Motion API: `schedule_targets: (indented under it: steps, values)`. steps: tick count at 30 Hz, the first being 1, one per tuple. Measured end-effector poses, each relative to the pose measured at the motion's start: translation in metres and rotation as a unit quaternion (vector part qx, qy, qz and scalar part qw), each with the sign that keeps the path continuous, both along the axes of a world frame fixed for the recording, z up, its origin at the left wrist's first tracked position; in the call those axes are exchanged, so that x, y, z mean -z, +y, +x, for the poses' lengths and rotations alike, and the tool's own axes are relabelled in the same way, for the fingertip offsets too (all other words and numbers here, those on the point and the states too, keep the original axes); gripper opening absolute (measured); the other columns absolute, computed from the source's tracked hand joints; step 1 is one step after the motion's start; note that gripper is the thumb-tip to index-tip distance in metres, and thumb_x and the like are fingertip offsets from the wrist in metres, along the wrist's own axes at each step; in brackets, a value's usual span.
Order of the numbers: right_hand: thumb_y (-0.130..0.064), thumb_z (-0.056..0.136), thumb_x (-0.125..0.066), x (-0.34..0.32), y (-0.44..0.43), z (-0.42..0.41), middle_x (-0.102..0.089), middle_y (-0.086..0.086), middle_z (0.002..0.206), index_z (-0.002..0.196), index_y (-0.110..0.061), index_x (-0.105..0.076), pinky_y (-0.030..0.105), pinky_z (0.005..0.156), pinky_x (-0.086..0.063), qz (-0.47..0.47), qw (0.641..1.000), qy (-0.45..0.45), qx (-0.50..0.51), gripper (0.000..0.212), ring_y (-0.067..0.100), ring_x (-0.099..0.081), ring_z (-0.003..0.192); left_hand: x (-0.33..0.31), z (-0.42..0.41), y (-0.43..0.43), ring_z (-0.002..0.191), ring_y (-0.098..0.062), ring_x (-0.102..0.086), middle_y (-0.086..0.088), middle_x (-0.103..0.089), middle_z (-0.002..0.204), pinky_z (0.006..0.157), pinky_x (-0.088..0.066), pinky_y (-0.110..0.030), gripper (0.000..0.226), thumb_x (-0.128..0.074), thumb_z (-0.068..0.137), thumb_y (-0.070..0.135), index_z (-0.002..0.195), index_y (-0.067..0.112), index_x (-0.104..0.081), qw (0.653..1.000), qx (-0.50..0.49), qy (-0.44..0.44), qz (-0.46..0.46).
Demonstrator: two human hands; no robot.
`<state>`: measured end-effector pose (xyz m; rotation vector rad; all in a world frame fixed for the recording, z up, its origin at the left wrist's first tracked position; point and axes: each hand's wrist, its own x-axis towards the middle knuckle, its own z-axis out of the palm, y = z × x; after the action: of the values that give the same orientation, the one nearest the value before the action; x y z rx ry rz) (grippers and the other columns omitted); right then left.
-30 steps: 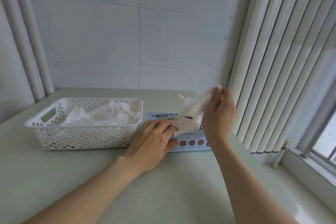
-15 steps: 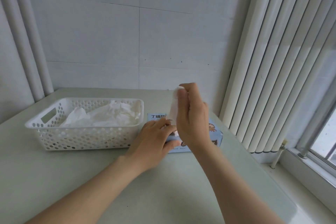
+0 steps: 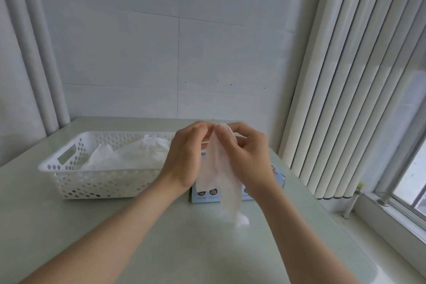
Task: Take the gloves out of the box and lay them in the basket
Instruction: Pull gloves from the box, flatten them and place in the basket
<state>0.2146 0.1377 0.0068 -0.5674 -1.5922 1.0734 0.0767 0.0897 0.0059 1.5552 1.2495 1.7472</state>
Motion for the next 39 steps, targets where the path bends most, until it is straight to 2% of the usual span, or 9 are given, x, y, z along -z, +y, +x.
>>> schedule_targets:
  steps: [6, 10, 14, 16, 20, 24, 31, 34, 39]
  values:
    - [-0.028, 0.090, -0.084, -0.007, 0.004, -0.024, -0.074, 0.018, 0.070, 0.090, -0.013, -0.065, 0.050, 0.054, -0.057, 0.008, 0.997, -0.010, 0.079, 0.025, 0.045, -0.071, 0.069, -0.025, -0.021, -0.006, 0.098, -0.035, -0.069, -0.010, -0.077, 0.103, 0.088, -0.052, -0.044, 0.028, -0.060, 0.095, 0.034, 0.093, 0.016, -0.081, 0.996, 0.031, 0.022, -0.084]
    - [-0.040, 0.088, -0.086, -0.023, 0.008, -0.039, -0.077, 0.018, 0.080, 0.097, -0.014, -0.070, 0.037, 0.060, -0.056, -0.047, 0.997, -0.046, 0.028, 0.032, 0.024, -0.073, 0.066, -0.034, -0.048, -0.007, 0.106, -0.031, -0.073, -0.015, -0.077, 0.113, 0.099, -0.056, -0.044, 0.035, -0.064, 0.102, 0.037, 0.111, 0.005, -0.075, 0.989, 0.075, -0.049, -0.115]
    - [-0.060, 0.086, -0.081, -0.034, 0.017, -0.058, -0.076, 0.013, 0.080, 0.092, 0.003, -0.072, 0.034, 0.065, -0.054, -0.095, 0.989, -0.103, -0.040, 0.063, 0.021, -0.069, 0.070, -0.038, -0.066, -0.004, 0.103, -0.031, -0.074, -0.019, -0.075, 0.117, 0.091, -0.060, -0.039, 0.050, -0.068, 0.096, 0.039, 0.121, -0.004, -0.067, 0.982, 0.083, -0.133, -0.104]
    - [-0.063, 0.083, -0.082, -0.035, 0.022, -0.068, -0.071, 0.029, 0.088, 0.098, 0.015, -0.066, 0.041, 0.071, -0.053, -0.129, 0.982, -0.099, -0.094, 0.082, 0.033, -0.068, 0.077, -0.040, -0.074, -0.003, 0.099, -0.032, -0.073, -0.018, -0.074, 0.110, 0.091, -0.060, -0.043, 0.050, -0.073, 0.091, 0.039, 0.120, -0.001, -0.068, 0.980, 0.069, -0.156, -0.098]
    - [-0.036, 0.096, -0.077, -0.035, 0.033, -0.082, -0.075, 0.027, 0.118, 0.118, 0.007, -0.074, 0.039, 0.086, -0.060, -0.216, 0.954, -0.066, -0.195, 0.048, 0.037, -0.075, 0.103, -0.041, -0.092, -0.001, 0.091, -0.027, -0.074, -0.011, -0.075, 0.098, 0.091, -0.060, -0.044, 0.027, -0.075, 0.093, 0.033, 0.106, 0.009, -0.073, 0.973, 0.007, -0.211, -0.093]
    - [-0.014, 0.094, -0.072, -0.036, 0.037, -0.091, -0.075, 0.024, 0.120, 0.119, 0.005, -0.074, 0.044, 0.096, -0.060, -0.223, 0.940, -0.092, -0.241, 0.031, 0.039, -0.074, 0.109, -0.038, -0.105, 0.005, 0.091, -0.027, -0.074, -0.008, -0.074, 0.097, 0.090, -0.061, -0.048, 0.021, -0.072, 0.098, 0.033, 0.103, 0.013, -0.071, 0.966, -0.100, -0.227, -0.076]
    - [-0.003, 0.094, -0.069, -0.043, 0.035, -0.109, -0.079, 0.024, 0.106, 0.112, 0.006, -0.071, 0.049, 0.099, -0.061, -0.169, 0.973, -0.057, -0.147, 0.020, 0.037, -0.078, 0.101, -0.041, -0.114, 0.008, 0.107, -0.036, -0.072, -0.011, -0.073, 0.106, 0.097, -0.057, -0.054, 0.023, -0.064, 0.101, 0.034, 0.108, 0.012, -0.067, 0.949, -0.185, -0.247, -0.060]
    - [-0.010, 0.093, -0.071, -0.043, 0.033, -0.114, -0.076, 0.028, 0.109, 0.109, 0.004, -0.071, 0.059, 0.101, -0.057, -0.139, 0.983, -0.021, -0.115, 0.021, 0.044, -0.075, 0.105, -0.046, -0.116, 0.004, 0.088, -0.033, -0.067, -0.010, -0.068, 0.088, 0.078, -0.055, -0.044, 0.020, -0.059, 0.101, 0.028, 0.096, 0.009, -0.063, 0.948, -0.168, -0.260, -0.076]
    - [-0.016, 0.097, -0.075, -0.050, 0.021, -0.111, -0.077, 0.023, 0.102, 0.108, -0.008, -0.074, 0.045, 0.084, -0.062, -0.048, 0.988, -0.071, -0.127, 0.013, 0.038, -0.076, 0.088, -0.056, -0.116, -0.014, 0.083, -0.018, -0.074, 0.001, -0.078, 0.091, 0.077, -0.054, -0.035, 0.049, -0.064, 0.092, 0.063, 0.097, 0.016, -0.078, 0.978, -0.141, -0.100, -0.115]
